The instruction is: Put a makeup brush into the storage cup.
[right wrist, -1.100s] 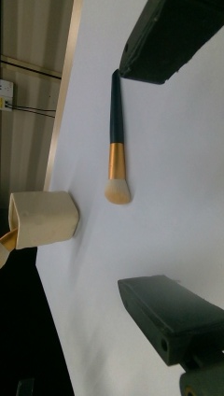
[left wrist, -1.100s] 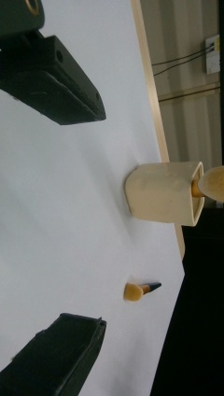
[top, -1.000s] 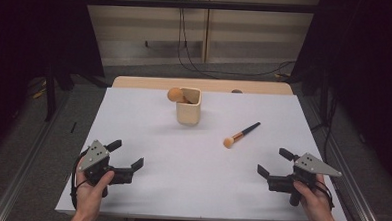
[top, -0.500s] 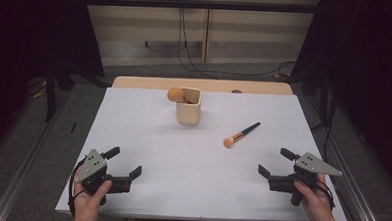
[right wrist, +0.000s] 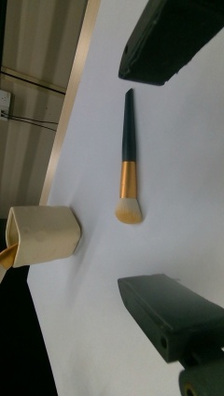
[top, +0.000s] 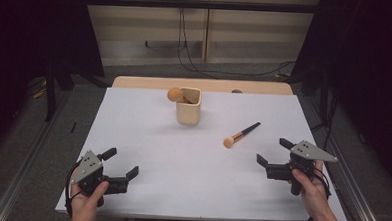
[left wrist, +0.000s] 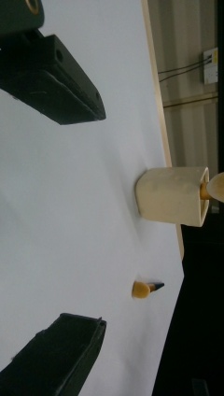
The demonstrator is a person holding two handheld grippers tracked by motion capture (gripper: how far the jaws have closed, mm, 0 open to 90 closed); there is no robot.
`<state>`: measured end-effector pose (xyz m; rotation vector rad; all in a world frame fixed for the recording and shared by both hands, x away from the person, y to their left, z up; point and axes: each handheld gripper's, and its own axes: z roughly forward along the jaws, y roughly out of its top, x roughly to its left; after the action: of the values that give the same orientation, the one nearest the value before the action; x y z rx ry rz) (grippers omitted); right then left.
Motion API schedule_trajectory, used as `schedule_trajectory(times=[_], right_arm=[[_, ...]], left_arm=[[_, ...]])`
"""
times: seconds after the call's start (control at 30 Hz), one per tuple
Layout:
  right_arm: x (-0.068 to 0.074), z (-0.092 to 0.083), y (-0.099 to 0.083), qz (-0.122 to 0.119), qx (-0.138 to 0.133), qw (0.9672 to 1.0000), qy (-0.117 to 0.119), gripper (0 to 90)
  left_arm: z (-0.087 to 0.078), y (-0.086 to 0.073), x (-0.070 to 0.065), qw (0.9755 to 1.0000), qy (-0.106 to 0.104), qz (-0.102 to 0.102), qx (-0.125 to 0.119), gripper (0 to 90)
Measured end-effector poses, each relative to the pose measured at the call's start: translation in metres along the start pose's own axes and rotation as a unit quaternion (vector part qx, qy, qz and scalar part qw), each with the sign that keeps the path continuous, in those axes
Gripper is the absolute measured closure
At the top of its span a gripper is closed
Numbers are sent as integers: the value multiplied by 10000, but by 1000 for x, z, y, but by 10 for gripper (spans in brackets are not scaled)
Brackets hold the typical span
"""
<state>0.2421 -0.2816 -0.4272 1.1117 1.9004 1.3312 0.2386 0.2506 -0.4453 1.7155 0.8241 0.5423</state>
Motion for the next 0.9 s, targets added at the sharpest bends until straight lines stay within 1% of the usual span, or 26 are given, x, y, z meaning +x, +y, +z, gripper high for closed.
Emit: schedule_trajectory(times=[0.03, 0.1, 0.17, 0.23, 0.3, 0.4, 0.53, 0.63, 0.83, 0.9], right_arm=[[-2, 1, 1, -24, 2, 10000, 16, 13], [-4, 3, 3, -18, 25, 10000, -23, 4], [-5, 6, 5, -91, 30, 10000, -19, 1], [-6, 11, 8, -138, -32, 9999, -8, 1], [-8, 17, 11, -91, -27, 10000, 32, 1], [-9, 24, 15, -194, -55, 9998, -77, 18], [-11, 32, 20, -290, -79, 9995, -2, 11], [-13, 38, 23, -309, -32, 9995, -49, 17], [-18, 52, 23, -287, 133, 9995, -76, 28], [-20, 55, 25, -288, 125, 9994, -131, 43]], left_arm=[[-1, 0, 0, 10000, 15, 23, 3, 21], [-2, -1, 0, 10000, 35, -48, -9, 21], [-3, -1, -1, 10000, 61, -31, -21, 20], [-3, -1, -2, 10000, 57, -7, -10, 20], [-3, -1, -2, 10000, 59, -8, -5, 20], [-3, -1, -2, 10000, 43, -4, 16, 20], [-2, -2, -2, 10000, 44, -14, 29, 20], [-2, -2, -2, 10000, 53, -9, 19, 21], [-2, -1, -2, 10000, 57, -7, 20, 20], [-2, -1, -2, 10000, 61, -4, 20, 20]])
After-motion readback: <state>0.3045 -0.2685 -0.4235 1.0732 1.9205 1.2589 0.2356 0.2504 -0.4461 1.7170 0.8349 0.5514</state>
